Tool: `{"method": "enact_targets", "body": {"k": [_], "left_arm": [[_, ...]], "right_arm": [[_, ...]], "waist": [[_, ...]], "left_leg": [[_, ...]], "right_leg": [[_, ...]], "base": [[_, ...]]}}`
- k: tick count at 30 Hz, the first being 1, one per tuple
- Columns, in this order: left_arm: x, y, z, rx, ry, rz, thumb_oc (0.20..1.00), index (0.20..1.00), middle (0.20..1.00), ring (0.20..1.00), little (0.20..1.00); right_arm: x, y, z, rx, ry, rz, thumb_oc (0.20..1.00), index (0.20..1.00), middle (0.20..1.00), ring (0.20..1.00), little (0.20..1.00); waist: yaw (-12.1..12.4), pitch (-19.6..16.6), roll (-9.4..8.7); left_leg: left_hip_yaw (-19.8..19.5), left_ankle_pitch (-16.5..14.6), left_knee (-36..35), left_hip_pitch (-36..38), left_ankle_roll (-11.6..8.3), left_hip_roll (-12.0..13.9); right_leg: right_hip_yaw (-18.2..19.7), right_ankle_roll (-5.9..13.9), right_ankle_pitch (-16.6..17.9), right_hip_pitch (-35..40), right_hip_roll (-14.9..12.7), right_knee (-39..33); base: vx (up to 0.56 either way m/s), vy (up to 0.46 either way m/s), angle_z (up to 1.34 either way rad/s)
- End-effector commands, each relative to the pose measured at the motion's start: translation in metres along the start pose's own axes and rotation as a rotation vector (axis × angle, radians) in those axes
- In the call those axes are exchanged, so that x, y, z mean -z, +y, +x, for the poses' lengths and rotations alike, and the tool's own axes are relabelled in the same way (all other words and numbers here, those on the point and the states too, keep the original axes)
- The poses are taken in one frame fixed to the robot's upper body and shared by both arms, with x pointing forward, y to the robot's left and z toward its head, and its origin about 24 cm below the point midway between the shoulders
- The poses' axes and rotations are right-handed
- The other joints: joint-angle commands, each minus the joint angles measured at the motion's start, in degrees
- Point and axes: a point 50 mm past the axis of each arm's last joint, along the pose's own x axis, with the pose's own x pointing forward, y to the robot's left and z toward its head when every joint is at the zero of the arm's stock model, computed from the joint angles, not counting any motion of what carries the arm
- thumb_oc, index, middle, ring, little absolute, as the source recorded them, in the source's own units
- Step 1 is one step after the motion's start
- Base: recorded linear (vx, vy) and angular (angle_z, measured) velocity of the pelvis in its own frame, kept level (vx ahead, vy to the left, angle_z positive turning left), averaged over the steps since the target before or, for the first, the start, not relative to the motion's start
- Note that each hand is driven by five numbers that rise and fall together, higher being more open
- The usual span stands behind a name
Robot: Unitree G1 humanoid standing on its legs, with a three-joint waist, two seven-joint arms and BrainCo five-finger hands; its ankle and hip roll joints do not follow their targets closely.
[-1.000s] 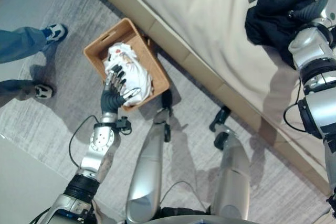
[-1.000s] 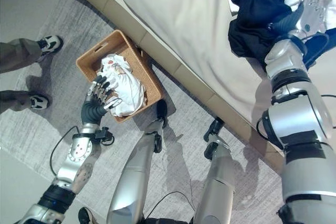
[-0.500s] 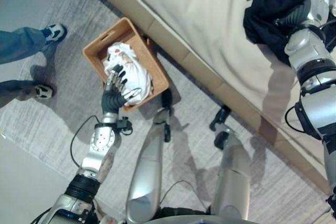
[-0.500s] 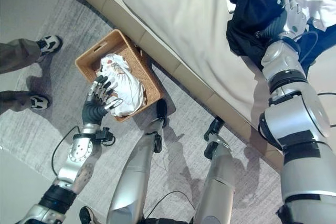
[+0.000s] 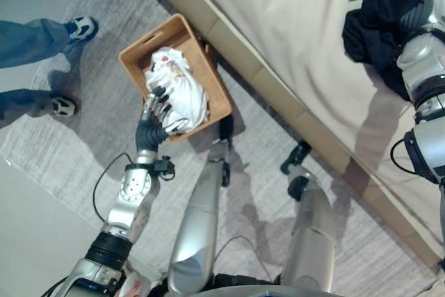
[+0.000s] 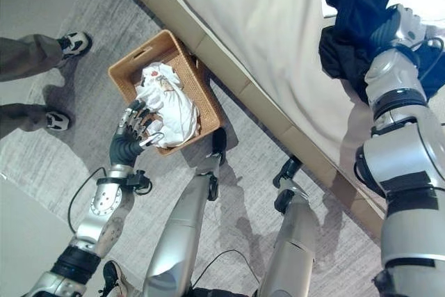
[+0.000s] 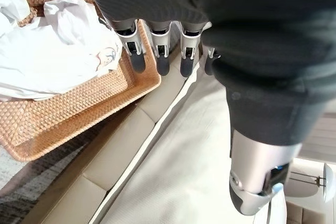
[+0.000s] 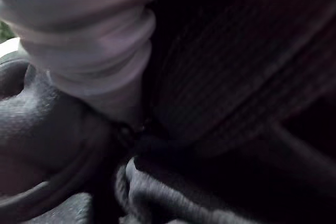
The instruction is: Pick up clothes into the bucket
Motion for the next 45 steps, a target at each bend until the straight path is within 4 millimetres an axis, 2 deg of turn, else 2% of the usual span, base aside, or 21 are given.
{"method": "enact_targets", "body": {"k": [1,8,12,14,15,18,21,23,24,25,26,28,29,30,31,36,38,42,43,44,45], "left_arm": [[-0.012,-0.004,-0.006,0.015,-0.075,-0.058,1.0,1.0,1.0,1.0,1.0],[-0.011,-0.005,-0.005,0.027,-0.07,-0.055,1.0,1.0,1.0,1.0,1.0],[-0.009,0.0,-0.005,-0.012,-0.069,-0.05,1.0,1.0,1.0,1.0,1.0],[-0.008,0.001,-0.005,-0.02,-0.065,-0.048,1.0,1.0,1.0,1.0,1.0],[-0.006,0.005,-0.007,-0.047,-0.051,-0.044,1.0,1.0,1.0,1.0,1.0],[0.001,0.01,-0.009,-0.075,-0.017,-0.03,1.0,1.0,1.0,1.0,1.0],[0.007,0.013,-0.012,-0.081,0.01,-0.012,1.0,1.0,1.0,1.0,1.0],[0.008,0.015,-0.012,-0.087,0.016,-0.006,1.0,1.0,1.0,1.0,1.0],[0.012,0.017,-0.014,-0.091,0.033,0.003,1.0,1.0,1.0,1.0,1.0],[0.013,0.019,-0.014,-0.093,0.038,0.012,1.0,1.0,1.0,1.0,1.0],[0.013,0.019,-0.015,-0.093,0.039,0.012,1.0,1.0,1.0,1.0,1.0],[0.016,0.025,-0.017,-0.106,0.057,0.031,1.0,1.0,1.0,1.0,1.0],[0.017,0.027,-0.018,-0.108,0.064,0.042,1.0,1.0,1.0,1.0,1.0],[0.019,0.029,-0.02,-0.112,0.076,0.051,1.0,1.0,1.0,1.0,1.0],[0.02,0.031,-0.02,-0.112,0.079,0.06,1.0,1.0,1.0,1.0,1.0],[0.018,0.038,-0.023,-0.122,0.079,0.079,1.0,1.0,1.0,1.0,1.0],[0.019,0.039,-0.024,-0.131,0.083,0.078,1.0,1.0,1.0,1.0,1.0],[0.021,0.039,-0.027,-0.148,0.084,0.075,1.0,1.0,1.0,1.0,1.0],[0.021,0.039,-0.027,-0.147,0.084,0.075,1.0,1.0,1.0,1.0,1.0],[0.02,0.039,-0.028,-0.153,0.084,0.08,1.0,1.0,1.0,1.0,1.0],[0.022,0.04,-0.03,-0.159,0.09,0.082,1.0,1.0,1.0,1.0,1.0]], "right_arm": [[-0.004,-0.01,0.003,0.003,-0.043,-0.008,0.2,0.2,0.2,0.2,0.2],[-0.006,-0.001,0.0,-0.024,-0.066,0.06,0.2,0.2,0.2,0.2,0.2],[-0.05,0.028,-0.018,-0.096,-0.271,0.269,0.2,0.2,0.2,0.2,0.2],[-0.057,0.033,-0.023,-0.106,-0.293,0.317,0.2,0.2,0.2,0.2,0.2],[-0.083,0.045,-0.041,-0.148,-0.414,0.434,0.2,0.2,0.2,0.2,0.2],[-0.104,0.056,-0.069,-0.212,-0.541,0.599,0.2,0.2,0.2,0.2,0.2],[-0.116,0.071,-0.095,-0.299,-0.605,0.737,0.2,0.2,0.2,0.2,0.2],[-0.117,0.073,-0.102,-0.32,-0.624,0.769,0.2,0.2,0.2,0.2,0.2],[-0.124,0.08,-0.119,-0.386,-0.657,0.847,0.2,0.2,0.2,0.2,0.2],[-0.125,0.082,-0.123,-0.404,-0.667,0.868,0.2,0.2,0.2,0.2,0.2],[-0.125,0.082,-0.124,-0.404,-0.666,0.868,0.2,0.2,0.2,0.2,0.2],[-0.133,0.083,-0.139,-0.456,-0.711,0.952,0.2,0.2,0.2,0.2,0.2],[-0.137,0.083,-0.146,-0.477,-0.734,0.974,0.2,0.2,0.2,0.2,0.2],[-0.14,0.081,-0.149,-0.488,-0.757,0.986,0.2,0.2,0.2,0.2,0.2],[-0.143,0.079,-0.152,-0.496,-0.781,0.989,0.2,0.2,0.2,0.2,0.2],[-0.141,0.071,-0.143,-0.432,-0.758,0.984,0.2,0.2,0.2,0.2,0.2],[-0.133,0.064,-0.13,-0.36,-0.712,0.99,0.2,0.2,0.2,0.2,0.2],[-0.105,0.038,-0.096,-0.117,-0.586,0.976,0.2,0.2,0.2,0.2,0.2],[-0.105,0.038,-0.095,-0.116,-0.586,0.976,0.2,0.2,0.2,0.2,0.2],[-0.097,0.02,-0.086,-0.005,-0.569,0.973,0.2,0.2,0.2,0.2,0.2],[-0.093,0.013,-0.083,0.036,-0.564,0.988,0.2,0.2,0.2,0.2,0.2]], "waist": [[0.1,-0.1,3.22],[-0.23,-0.1,2.55],[-1.17,-0.1,0.75],[-1.26,-0.1,0.42],[-1.95,-0.1,-0.52],[-2.98,-0.1,-1.77],[-3.19,-0.1,-2.46],[-3.25,-0.1,-2.56],[-3.12,-0.1,-2.74],[-3.0,-0.11,-2.79],[-2.99,-0.11,-2.8],[-2.66,-0.15,-3.2],[-2.68,-0.1,-3.41],[-2.56,-0.41,-3.59],[-2.52,-0.29,-3.76],[-2.2,-0.97,-3.93],[-2.32,-1.28,-3.94],[-2.84,-1.51,-3.78],[-2.8,-1.49,-3.79],[-3.27,-1.52,-3.79],[-3.42,-1.5,-3.75]], "left_leg": [[-2.31,-5.67,3.18,0.04,-2.16,1.29],[-2.2,-5.8,3.3,1.23,-2.09,1.24],[-2.13,-6.0,3.02,3.86,-2.17,1.76],[-2.08,-6.07,2.94,4.38,-2.18,1.85],[-1.98,-6.19,2.8,5.51,-2.26,2.22],[-1.77,-6.39,2.45,7.2,-2.29,2.56],[-1.8,-6.26,1.45,9.44,-2.27,2.77],[-1.85,-6.14,0.99,10.19,-2.28,2.8],[-1.87,-5.79,0.08,11.84,-2.36,2.81],[-1.88,-5.76,-0.03,12.39,-2.35,2.85],[-1.9,-5.74,-0.1,12.51,-2.36,2.85],[-1.87,-5.63,-0.85,14.96,-2.39,3.08],[-1.5,-3.82,-1.33,15.04,-1.95,2.92],[-2.01,-5.45,-1.24,16.11,-2.49,3.19],[-1.74,-3.74,-1.78,16.03,-2.04,3.02],[-1.84,-3.32,-2.7,16.79,-2.03,2.93],[-1.82,-3.39,-2.76,17.01,-1.95,2.85],[-1.68,-3.62,-2.71,17.07,-1.91,3.0],[-1.66,-3.63,-2.7,17.08,-1.91,3.01],[-1.59,-3.73,-2.7,17.08,-1.93,3.15],[-1.52,-3.8,-2.59,17.07,-1.94,3.28]], "right_leg": [[4.59,5.58,5.4,0.26,-1.29,-2.89],[4.25,5.68,5.6,1.73,-1.22,-3.31],[4.26,5.65,5.84,4.15,-0.69,-3.92],[4.16,5.64,5.92,4.72,-0.62,-4.07],[4.01,5.58,6.13,6.15,-0.28,-4.64],[3.85,5.52,6.53,7.93,0.16,-5.58],[3.21,5.67,7.0,10.72,0.22,-6.85],[3.17,5.69,7.14,11.53,0.21,-7.34],[2.79,5.73,7.35,13.34,0.2,-8.12],[2.61,5.73,7.38,14.0,0.18,-8.29],[2.56,5.74,7.39,14.14,0.19,-8.37],[2.12,5.71,7.5,16.77,0.42,-9.47],[1.51,4.98,9.12,17.39,0.24,-10.72],[1.94,5.78,7.83,18.54,0.59,-10.63],[1.28,5.12,9.32,18.88,0.41,-11.7],[0.92,5.23,9.8,19.94,0.37,-13.02],[0.87,5.2,9.78,19.96,0.41,-13.06],[1.15,5.04,9.58,19.78,0.44,-13.05],[1.17,5.04,9.58,19.77,0.45,-13.04],[1.41,5.01,9.48,19.71,0.6,-13.08],[1.57,4.99,9.42,19.63,0.69,-12.99]], "base": [[0.0,0.0,0.0],[0.0,0.0,0.0],[0.0,0.0,0.0],[0.0,-0.01,-0.03],[0.0,-0.021,-0.05],[0.0,-0.028,-0.06],[0.01,-0.024,-0.09],[0.02,-0.024,-0.07],[0.03,-0.033,0.01],[0.0,0.0,0.0],[0.0,0.0,0.0],[0.0,-0.017,0.0],[0.04,-0.035,-0.02],[-0.06,-0.01,-0.02],[0.0,0.0,0.0],[-0.01,-0.003,0.03],[0.0,0.0,0.0],[0.0,0.0,0.0],[0.0,0.0,0.0],[0.0,0.0,0.0],[0.0,0.0,0.0]]}}
